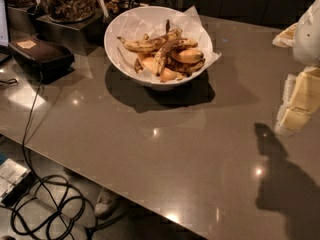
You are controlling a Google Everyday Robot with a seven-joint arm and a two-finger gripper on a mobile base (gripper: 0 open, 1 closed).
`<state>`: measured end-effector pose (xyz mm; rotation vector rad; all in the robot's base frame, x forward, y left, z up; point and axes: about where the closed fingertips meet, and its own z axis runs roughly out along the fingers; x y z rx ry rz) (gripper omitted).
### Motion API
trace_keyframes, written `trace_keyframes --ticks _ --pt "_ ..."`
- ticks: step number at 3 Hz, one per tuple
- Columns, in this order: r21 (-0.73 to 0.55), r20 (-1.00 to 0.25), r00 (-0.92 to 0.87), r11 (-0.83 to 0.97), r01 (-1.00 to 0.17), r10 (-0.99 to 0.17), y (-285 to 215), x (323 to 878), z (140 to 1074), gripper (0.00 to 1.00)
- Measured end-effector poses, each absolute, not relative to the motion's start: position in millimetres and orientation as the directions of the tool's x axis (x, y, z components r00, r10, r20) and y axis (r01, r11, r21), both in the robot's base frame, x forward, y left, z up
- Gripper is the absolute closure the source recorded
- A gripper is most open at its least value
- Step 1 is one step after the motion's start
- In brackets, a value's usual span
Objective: Pick banana from white bowl
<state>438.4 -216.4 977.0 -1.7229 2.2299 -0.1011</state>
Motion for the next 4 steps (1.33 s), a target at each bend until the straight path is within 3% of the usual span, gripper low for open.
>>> trace_keyframes --ticks 1,2,4 --pt "-0.254 -0.208 -0.227 0.277 -0.927 -0.951 -213 445 982 0.0" --pt "-0.206 -0.191 -0.198 0.236 -0.95 -0.961 -194 488 990 0.0" --pt "-0.244 -0.225 -0.186 0.24 -0.94 -0.956 -187 500 996 0.0"
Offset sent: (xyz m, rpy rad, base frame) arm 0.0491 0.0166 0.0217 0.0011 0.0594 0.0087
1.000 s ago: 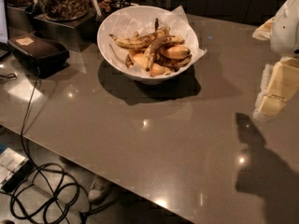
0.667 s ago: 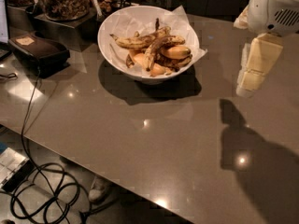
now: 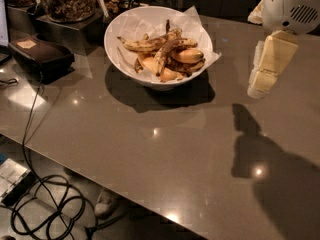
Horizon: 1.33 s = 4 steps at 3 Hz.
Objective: Pick banana from white bowl
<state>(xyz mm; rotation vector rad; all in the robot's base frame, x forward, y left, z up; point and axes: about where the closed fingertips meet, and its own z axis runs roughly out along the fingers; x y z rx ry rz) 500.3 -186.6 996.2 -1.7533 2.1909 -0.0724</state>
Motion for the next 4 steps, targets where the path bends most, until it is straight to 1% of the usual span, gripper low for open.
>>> trace_keyframes --ticks 2,3,4 --pt "-0.278 -0.212 -0.093 0.151 -0.949 -0.973 -142 547 1018 0.0" --pt "-0.283 -0.234 -0.053 0.12 -0.951 -0.971 -124 563 1025 0.0" --pt "-0.303 -0.251 -0.083 0.159 -0.94 -0.965 -123 569 1025 0.0"
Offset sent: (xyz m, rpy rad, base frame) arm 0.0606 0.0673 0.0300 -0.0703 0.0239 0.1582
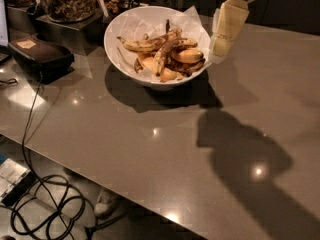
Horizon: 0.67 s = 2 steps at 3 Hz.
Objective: Pick banana from white bowl
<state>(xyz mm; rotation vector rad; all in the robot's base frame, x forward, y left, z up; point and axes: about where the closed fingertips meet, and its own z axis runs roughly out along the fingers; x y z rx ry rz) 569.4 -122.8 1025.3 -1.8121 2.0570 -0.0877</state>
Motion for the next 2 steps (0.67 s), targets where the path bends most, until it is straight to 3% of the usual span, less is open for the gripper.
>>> trace_keyframes --ticks 2 --pt "-0.242 -0.281 -0.15 0.222 -0.945 -0.948 -88 609 1012 0.0"
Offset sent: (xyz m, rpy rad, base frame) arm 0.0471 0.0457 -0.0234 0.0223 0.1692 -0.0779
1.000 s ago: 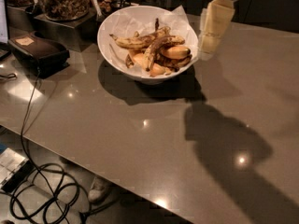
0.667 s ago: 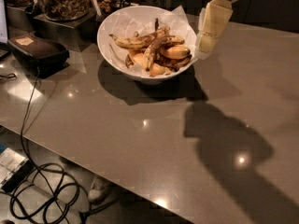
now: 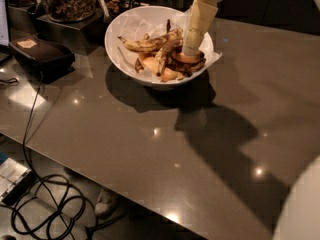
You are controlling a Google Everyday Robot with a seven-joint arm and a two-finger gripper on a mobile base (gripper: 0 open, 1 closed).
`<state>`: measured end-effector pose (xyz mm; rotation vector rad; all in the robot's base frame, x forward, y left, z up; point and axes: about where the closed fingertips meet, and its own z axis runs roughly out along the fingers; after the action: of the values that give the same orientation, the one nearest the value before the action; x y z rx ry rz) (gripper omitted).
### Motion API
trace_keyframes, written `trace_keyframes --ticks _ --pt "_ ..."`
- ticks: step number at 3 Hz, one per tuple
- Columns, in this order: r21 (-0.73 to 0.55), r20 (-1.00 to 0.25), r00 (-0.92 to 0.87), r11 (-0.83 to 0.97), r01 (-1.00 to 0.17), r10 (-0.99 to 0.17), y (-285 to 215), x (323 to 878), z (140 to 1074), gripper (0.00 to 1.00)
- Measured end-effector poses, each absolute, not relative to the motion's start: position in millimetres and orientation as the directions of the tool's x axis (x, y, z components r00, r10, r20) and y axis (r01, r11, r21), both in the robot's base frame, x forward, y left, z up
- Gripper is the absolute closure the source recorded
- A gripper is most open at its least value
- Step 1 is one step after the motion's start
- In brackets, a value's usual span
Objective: Pick banana from white bowl
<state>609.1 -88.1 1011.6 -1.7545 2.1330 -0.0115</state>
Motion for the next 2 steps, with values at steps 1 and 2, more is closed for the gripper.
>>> trace_keyframes --ticks 1,2 --pt "-0.219 -0.284 -0.174 0.24 -0.946 -0.943 -75 626 1003 0.0" --pt "-0.206 -0.285 -0.198 0.262 -0.943 -0.938 -70 638 996 0.08"
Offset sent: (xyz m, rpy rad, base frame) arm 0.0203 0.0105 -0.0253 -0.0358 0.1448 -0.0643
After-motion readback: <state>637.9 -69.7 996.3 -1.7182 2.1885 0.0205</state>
